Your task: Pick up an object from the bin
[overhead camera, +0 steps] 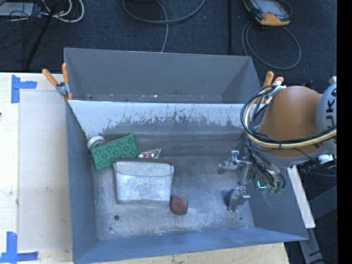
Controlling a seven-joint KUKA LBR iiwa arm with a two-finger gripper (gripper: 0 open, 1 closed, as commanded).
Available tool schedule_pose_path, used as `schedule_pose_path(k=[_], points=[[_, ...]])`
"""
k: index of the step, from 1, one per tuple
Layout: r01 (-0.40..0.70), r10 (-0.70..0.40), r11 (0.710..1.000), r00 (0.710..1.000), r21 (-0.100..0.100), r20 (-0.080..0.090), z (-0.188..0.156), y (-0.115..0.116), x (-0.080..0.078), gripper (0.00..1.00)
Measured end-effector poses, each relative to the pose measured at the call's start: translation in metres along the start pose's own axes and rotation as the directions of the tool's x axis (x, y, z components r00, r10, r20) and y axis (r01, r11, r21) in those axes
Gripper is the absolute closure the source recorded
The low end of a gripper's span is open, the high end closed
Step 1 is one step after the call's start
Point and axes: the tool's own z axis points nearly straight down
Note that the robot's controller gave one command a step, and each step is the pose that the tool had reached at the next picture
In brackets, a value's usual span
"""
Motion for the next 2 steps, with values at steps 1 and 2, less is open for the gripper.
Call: schedule_pose_path(k=[1,2], points=[[-0.059,0.059,0.998,0.998,0.001,0.009,0.1,-0.078,-0.022,0.0],[0.049,-0.049,0.999,0.999,0.004,0.019,0.1,-0.067,0.001,0.0]])
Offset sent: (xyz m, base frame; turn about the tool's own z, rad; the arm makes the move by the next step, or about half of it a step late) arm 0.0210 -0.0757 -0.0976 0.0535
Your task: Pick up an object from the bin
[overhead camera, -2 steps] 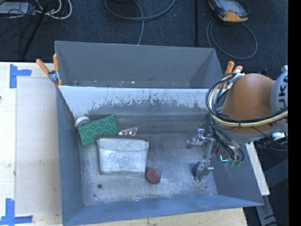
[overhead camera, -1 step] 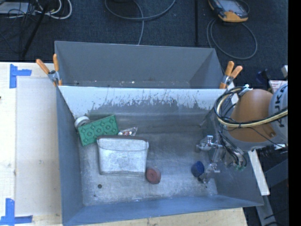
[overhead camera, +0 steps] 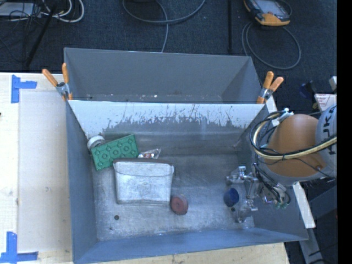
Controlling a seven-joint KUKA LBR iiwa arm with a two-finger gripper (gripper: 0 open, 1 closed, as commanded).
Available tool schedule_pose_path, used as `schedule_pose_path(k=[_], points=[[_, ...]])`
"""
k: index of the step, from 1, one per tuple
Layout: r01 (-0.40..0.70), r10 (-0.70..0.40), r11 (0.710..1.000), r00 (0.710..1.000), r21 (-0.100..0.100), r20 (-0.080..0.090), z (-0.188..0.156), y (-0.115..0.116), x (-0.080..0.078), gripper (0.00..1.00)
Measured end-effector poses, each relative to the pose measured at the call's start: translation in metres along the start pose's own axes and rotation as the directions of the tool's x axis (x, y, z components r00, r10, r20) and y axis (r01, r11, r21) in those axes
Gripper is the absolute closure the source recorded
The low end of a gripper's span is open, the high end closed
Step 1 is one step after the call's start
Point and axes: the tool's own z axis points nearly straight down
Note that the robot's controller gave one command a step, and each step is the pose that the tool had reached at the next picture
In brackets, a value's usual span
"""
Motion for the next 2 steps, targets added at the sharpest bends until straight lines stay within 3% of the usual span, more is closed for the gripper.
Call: schedule_pose_path(k=[1,2], points=[[0.003,-0.003,1.0,1.0,0.0,0.0,-0.002,0.0,-0.001,1.0],[0.04,-0.04,0.999,0.999,-0.001,-0.002,-0.144,0.011,-0.002,1.0]])
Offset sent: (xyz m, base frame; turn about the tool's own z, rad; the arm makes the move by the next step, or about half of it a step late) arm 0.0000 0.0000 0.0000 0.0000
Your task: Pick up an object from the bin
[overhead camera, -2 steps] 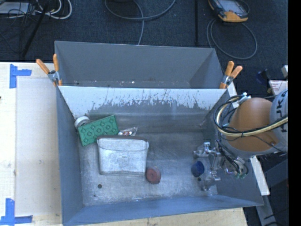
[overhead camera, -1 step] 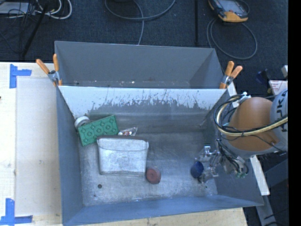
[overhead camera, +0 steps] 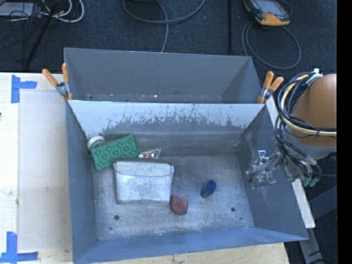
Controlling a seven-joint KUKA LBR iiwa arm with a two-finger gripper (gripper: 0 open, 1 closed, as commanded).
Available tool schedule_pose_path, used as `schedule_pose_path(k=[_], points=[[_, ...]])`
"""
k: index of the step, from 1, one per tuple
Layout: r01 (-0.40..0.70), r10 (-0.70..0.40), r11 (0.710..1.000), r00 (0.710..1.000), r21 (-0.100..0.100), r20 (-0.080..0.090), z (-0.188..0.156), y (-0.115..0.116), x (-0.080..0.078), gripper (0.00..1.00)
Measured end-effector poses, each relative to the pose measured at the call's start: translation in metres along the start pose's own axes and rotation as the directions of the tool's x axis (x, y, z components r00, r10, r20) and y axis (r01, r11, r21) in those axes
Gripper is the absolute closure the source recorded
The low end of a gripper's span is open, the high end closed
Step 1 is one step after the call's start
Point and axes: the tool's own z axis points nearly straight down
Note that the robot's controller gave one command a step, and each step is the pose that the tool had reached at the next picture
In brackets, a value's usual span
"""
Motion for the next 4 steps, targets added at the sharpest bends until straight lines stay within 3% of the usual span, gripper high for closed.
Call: schedule_pose_path(k=[1,2,3,4], points=[[-0.001,0.001,1.0,1.0,-0.002,-0.008,0.005,0.0,0.002,0.0],[0.112,-0.113,0.994,0.994,-0.008,-0.015,0.093,0.044,-0.02,0.0],[0.382,-0.382,0.924,0.924,-0.006,-0.004,0.142,0.053,-0.061,0.0],[0.38,-0.38,0.925,0.925,-0.006,-0.007,0.14,0.052,-0.061,1.0]])
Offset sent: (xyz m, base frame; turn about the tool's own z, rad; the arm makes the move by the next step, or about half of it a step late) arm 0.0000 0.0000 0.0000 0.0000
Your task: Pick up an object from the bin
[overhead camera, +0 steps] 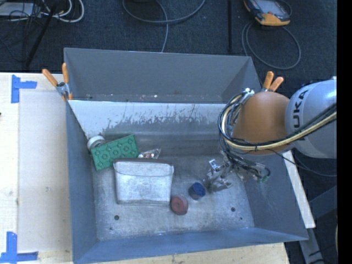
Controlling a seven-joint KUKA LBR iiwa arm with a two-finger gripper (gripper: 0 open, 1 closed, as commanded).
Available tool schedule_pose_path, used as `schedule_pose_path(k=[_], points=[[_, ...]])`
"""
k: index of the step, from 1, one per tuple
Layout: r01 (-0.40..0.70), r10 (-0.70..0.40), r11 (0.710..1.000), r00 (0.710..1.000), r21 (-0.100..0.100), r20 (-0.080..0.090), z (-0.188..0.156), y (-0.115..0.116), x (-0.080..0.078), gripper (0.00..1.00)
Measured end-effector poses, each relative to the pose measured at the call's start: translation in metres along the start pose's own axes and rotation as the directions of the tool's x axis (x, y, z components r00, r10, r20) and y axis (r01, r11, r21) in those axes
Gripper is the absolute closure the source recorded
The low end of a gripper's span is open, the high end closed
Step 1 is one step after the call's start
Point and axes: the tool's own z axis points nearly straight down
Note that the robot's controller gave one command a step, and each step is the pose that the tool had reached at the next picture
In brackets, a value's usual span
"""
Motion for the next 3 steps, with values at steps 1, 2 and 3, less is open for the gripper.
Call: schedule_pose_path(k=[1,2,3], points=[[-0.001,0.001,1.0,1.0,0.0,0.0,0.001,0.0,0.0,0.0],[0.127,-0.127,0.992,0.992,0.004,0.005,0.004,0.068,-0.04,0.0],[0.121,-0.121,0.993,0.993,0.003,0.006,0.0,0.067,-0.041,1.0]])
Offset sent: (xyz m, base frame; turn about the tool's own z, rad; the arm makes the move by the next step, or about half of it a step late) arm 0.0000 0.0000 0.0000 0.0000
